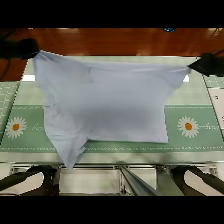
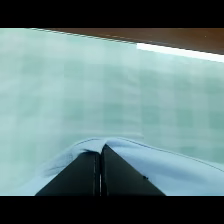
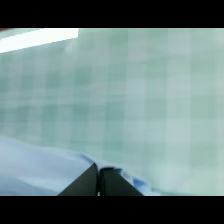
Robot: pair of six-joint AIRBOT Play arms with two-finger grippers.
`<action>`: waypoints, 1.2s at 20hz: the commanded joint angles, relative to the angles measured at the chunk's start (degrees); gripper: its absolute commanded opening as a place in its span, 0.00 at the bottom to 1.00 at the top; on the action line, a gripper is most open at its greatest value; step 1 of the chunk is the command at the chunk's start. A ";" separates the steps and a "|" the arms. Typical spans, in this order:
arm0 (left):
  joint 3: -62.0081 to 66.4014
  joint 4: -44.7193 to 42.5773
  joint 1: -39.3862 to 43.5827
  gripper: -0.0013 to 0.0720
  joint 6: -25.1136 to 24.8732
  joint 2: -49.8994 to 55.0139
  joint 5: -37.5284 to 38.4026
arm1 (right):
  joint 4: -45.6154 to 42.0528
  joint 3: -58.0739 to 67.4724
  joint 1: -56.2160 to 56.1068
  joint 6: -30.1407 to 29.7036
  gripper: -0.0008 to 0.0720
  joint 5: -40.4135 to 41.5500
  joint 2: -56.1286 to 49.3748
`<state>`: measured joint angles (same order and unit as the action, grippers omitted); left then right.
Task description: Fold the shirts.
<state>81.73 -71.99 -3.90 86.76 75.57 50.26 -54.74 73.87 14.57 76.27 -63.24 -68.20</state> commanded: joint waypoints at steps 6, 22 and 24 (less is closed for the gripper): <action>7.50 10.12 -0.07 0.04 -0.59 24.33 -7.78 | 1.75 20.15 -3.32 2.86 0.03 7.23 -32.02; 8.59 8.74 -5.46 0.04 -9.64 28.65 22.53 | -3.08 16.83 -2.47 2.32 0.04 -11.08 -34.84; 8.61 8.81 -6.45 0.04 -9.62 29.92 26.14 | -2.91 15.30 -2.60 2.27 0.04 -11.87 -34.84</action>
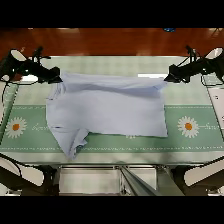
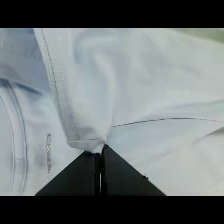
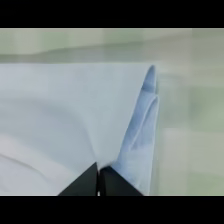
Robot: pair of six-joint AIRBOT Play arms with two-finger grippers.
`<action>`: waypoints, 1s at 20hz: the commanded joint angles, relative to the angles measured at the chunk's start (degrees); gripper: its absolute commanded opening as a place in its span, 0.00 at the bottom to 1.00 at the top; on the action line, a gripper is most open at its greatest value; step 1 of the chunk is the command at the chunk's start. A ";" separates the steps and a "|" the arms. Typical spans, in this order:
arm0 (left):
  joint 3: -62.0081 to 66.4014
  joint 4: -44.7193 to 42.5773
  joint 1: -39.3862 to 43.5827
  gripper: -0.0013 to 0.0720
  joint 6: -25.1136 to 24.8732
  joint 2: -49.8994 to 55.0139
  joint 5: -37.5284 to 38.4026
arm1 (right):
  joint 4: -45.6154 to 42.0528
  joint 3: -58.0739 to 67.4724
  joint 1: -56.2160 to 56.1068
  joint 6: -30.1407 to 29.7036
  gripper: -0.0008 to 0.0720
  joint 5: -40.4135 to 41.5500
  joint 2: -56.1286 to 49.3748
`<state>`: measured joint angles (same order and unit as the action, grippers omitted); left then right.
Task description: Fold the shirts.
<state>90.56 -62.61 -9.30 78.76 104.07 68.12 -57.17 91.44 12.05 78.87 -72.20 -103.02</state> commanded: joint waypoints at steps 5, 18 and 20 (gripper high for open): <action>-0.17 -0.59 -1.42 0.04 -1.62 2.08 9.81 | -3.41 -4.17 -0.13 -0.24 0.04 -5.84 -0.02; 0.04 -0.83 -3.78 0.04 -1.55 2.93 15.58 | -5.57 -4.20 -0.42 -0.24 0.04 -10.14 -0.11; -0.07 -0.85 -3.65 0.07 0.22 3.45 18.10 | -6.12 -4.37 -1.25 1.03 0.04 -9.66 -0.57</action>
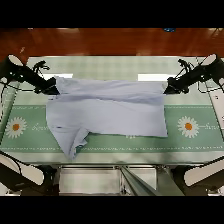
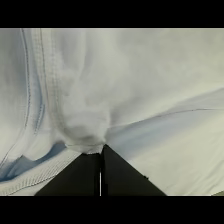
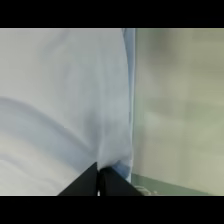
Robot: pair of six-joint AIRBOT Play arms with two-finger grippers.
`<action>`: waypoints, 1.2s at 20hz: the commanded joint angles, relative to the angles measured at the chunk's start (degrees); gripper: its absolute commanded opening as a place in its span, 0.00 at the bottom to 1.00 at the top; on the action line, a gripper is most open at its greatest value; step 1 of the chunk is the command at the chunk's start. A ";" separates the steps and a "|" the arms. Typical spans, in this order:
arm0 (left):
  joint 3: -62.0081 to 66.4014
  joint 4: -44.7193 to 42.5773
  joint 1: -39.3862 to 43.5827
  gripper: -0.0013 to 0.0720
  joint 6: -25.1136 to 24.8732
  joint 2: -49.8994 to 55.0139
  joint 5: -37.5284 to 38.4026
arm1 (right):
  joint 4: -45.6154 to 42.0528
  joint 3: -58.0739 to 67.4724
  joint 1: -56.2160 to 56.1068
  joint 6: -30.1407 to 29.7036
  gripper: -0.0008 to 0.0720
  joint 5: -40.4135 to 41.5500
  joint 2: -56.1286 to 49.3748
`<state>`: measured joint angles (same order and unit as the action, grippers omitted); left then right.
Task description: Fold the shirts.
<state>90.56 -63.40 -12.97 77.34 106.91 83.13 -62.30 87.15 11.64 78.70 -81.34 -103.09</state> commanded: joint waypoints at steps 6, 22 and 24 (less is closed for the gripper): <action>-1.73 -0.66 -0.20 0.71 4.15 -5.11 8.66 | -3.69 -0.09 1.42 6.58 0.58 -1.36 4.72; -59.84 8.04 -23.96 0.71 -5.29 -39.45 -7.85 | 11.39 -50.14 8.24 -2.93 0.58 16.41 47.67; -62.99 9.03 -22.38 0.71 -5.35 -39.12 -10.64 | 12.72 -50.14 8.26 -2.95 0.58 16.22 47.67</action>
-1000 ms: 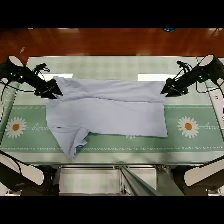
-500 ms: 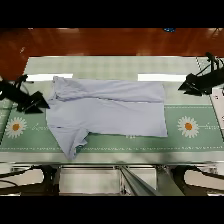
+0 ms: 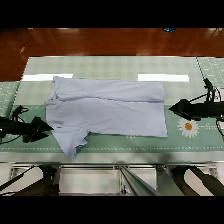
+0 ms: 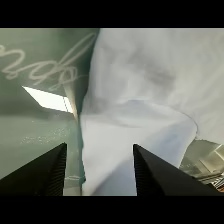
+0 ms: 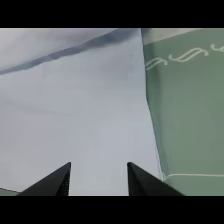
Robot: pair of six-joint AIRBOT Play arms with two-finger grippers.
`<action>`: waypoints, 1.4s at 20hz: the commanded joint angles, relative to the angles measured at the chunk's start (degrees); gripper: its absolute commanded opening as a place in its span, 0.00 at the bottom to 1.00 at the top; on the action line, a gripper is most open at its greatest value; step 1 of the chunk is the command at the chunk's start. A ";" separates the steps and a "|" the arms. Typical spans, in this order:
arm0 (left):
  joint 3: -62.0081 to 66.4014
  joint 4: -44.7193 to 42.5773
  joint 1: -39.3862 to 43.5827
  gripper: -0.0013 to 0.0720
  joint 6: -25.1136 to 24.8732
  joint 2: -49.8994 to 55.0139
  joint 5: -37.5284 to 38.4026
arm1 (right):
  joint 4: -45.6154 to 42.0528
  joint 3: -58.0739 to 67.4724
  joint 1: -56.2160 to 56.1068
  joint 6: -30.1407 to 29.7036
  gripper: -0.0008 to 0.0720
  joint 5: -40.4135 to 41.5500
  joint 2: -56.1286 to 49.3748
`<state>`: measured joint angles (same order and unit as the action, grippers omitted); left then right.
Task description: Fold the shirts.
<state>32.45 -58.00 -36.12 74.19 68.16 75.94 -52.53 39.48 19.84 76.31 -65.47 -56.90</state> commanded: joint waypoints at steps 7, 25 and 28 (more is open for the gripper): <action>-6.75 9.20 12.39 0.04 -5.03 2.73 -10.38 | 5.49 -2.23 5.70 -0.44 0.58 1.64 1.49; -4.55 8.74 13.05 0.04 -6.29 2.69 -7.39 | 4.72 -16.06 3.61 3.87 0.58 2.25 -7.74; -4.55 8.74 13.05 0.04 -6.73 2.69 -7.39 | 8.94 -13.49 -0.90 3.13 0.49 5.68 -11.08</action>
<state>27.83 -49.41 -23.09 67.88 70.83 68.42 -47.77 24.45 23.42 79.57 -65.21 -64.97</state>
